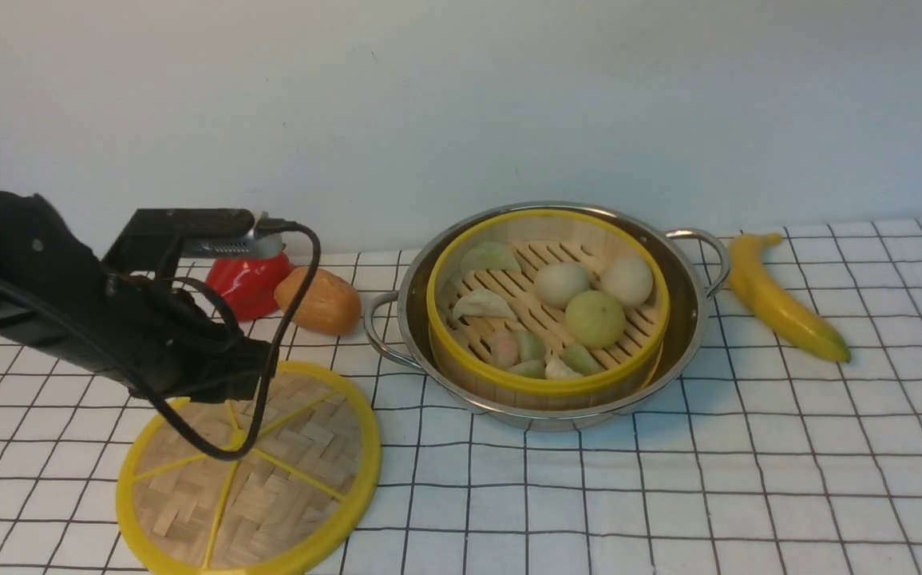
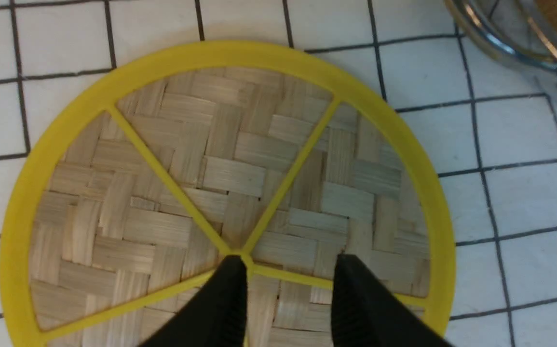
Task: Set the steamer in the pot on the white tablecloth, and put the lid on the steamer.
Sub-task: 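Grasp the bamboo steamer lid lying on the table by its centre knob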
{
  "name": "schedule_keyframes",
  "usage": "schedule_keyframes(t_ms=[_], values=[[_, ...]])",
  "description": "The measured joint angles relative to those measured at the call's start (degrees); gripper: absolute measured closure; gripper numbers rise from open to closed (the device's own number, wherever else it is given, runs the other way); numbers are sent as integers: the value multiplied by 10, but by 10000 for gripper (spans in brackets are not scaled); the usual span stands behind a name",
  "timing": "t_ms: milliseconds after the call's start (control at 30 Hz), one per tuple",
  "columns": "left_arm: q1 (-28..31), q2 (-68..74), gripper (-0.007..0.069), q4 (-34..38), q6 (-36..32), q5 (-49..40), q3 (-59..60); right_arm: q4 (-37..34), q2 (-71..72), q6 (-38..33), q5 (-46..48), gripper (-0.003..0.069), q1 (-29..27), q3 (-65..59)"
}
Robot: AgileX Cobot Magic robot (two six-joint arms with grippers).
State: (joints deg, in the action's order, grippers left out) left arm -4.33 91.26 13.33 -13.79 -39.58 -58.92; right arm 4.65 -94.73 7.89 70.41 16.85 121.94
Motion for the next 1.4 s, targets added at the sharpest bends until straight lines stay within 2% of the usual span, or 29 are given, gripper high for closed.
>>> schedule_keyframes(t_ms=[133,233,567,667,867,1400], values=[[-1,39,382,-53,38,-38,-20,0,125,-11,-3,261,0,-17],[-1,46,382,-67,53,-41,-20,0,178,-22,-4,291,0,-45],[-1,48,382,-73,63,-41,-23,0,384,-34,1,475,0,-341],[-1,48,382,-73,63,-37,-23,0,435,-24,4,501,0,-414],[-2,48,382,-73,63,-32,-23,0,495,-7,-17,506,0,-476],[-2,125,382,-64,63,-15,-23,-37,504,-4,-28,484,0,-482]])
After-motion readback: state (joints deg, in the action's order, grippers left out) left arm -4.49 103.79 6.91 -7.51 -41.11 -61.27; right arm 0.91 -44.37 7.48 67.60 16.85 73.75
